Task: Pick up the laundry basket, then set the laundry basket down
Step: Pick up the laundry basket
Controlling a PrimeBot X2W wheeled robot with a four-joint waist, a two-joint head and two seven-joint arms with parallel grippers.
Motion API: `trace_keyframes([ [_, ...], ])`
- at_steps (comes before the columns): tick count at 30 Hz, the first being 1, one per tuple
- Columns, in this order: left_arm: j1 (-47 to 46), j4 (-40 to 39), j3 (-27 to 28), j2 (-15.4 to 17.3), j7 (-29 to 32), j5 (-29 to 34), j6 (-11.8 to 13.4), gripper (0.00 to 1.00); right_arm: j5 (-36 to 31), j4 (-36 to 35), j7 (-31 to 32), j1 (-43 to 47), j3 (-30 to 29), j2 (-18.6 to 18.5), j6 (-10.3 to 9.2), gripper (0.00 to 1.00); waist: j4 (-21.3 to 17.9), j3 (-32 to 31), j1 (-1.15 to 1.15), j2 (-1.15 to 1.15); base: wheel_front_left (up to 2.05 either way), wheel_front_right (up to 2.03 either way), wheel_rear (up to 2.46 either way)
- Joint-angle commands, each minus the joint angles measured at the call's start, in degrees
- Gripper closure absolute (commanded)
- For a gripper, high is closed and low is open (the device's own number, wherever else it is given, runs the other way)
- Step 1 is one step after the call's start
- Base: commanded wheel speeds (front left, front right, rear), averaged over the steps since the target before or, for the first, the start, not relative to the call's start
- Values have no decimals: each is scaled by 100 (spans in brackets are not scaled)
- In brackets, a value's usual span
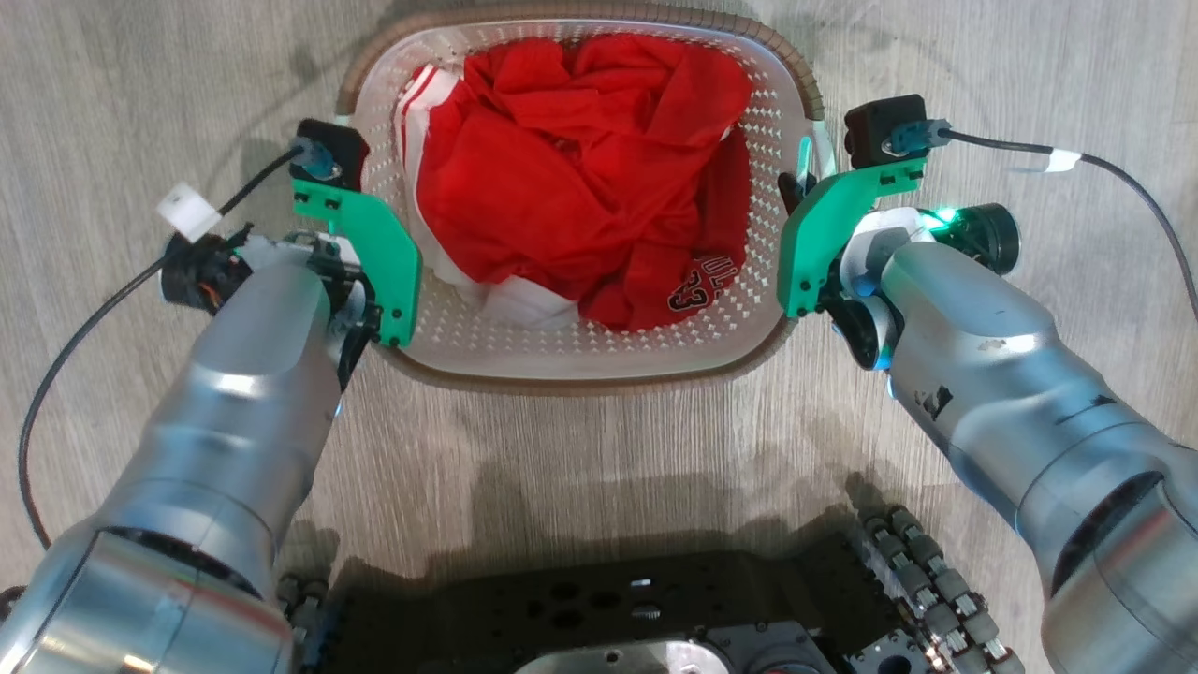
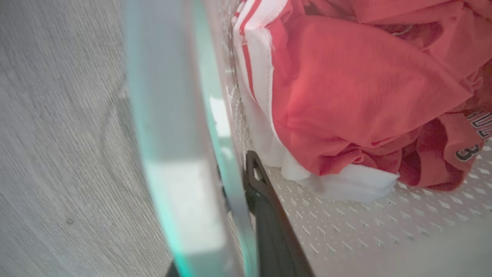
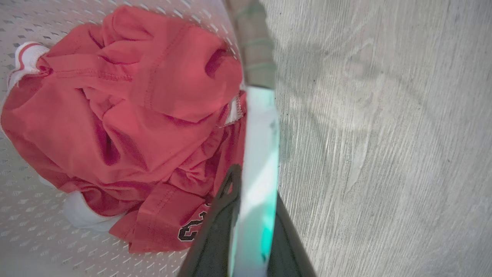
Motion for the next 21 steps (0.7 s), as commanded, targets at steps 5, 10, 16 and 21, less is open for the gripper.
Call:
trace_keyframes([
  [5,262,-10,-132,49,232,-36,-124,100,89,-67,131,253,196,12,40,100,10,-138,0,0,0,0,0],
  [10,377,-10,-231,44,368,-108,-197,100,169,-156,350,287,355,-78,40,100,29,-367,0,0,0,0,0],
  [16,567,-45,-405,43,567,-287,-263,100,279,-274,571,396,564,-195,40,100,61,-806,0,0,0,0,0],
  [21,712,-110,-549,42,770,-430,-284,100,409,-348,771,550,683,-269,40,100,100,-1218,0,0,0,0,0],
])
